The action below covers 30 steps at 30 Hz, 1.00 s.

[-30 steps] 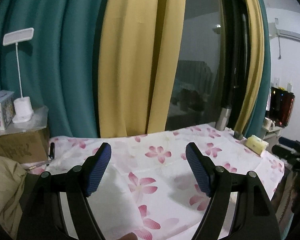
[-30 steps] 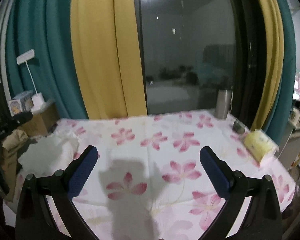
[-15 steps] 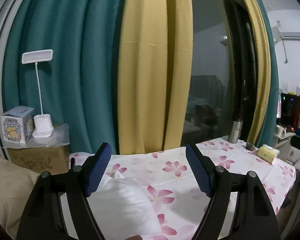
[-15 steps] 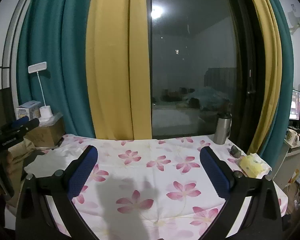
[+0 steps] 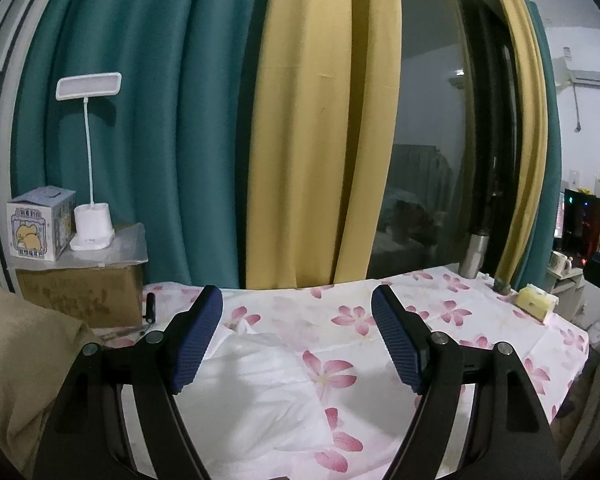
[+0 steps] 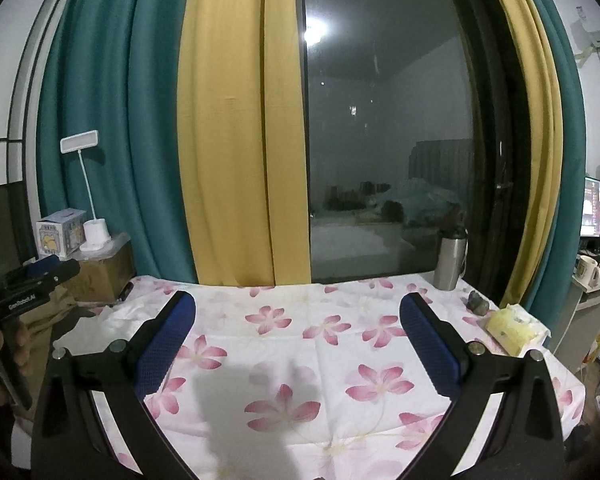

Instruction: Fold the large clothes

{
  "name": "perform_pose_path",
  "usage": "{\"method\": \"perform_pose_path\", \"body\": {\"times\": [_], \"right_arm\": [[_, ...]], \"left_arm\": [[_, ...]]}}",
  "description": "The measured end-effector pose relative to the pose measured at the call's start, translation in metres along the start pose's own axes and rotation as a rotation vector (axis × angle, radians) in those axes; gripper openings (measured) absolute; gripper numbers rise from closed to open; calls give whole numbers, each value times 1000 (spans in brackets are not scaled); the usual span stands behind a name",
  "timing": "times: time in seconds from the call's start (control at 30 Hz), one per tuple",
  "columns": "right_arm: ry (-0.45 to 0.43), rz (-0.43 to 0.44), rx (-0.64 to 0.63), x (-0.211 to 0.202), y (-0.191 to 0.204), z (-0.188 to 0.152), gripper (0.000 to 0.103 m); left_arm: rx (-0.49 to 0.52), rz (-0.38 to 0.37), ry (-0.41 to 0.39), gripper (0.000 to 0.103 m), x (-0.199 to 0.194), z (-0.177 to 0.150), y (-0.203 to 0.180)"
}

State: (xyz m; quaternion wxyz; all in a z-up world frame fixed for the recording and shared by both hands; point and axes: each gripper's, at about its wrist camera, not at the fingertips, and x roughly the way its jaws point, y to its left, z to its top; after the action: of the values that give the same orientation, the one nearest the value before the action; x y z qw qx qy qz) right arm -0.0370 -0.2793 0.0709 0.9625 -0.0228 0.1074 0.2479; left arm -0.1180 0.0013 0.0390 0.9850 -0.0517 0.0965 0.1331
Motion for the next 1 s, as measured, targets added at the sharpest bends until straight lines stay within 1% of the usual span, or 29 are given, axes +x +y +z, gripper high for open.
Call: {"method": "perform_pose_path", "body": {"times": [0.17,0.5,0.67,1.0], "right_arm": [[32,-2,5,8,1,-7,101],[76,-11,-5,17,3,-12,101],[88,-17,5,21,-1,-13,101],[93,-19,4,22,1,-14,101]], "left_arm": [[-5,-22,14,80,4,-3,3],[-7,-39,40,80,13,-9,2],[-11,-45,50,80,16,-11,2],[-13,-42,45,80,17,-11,3]]}}
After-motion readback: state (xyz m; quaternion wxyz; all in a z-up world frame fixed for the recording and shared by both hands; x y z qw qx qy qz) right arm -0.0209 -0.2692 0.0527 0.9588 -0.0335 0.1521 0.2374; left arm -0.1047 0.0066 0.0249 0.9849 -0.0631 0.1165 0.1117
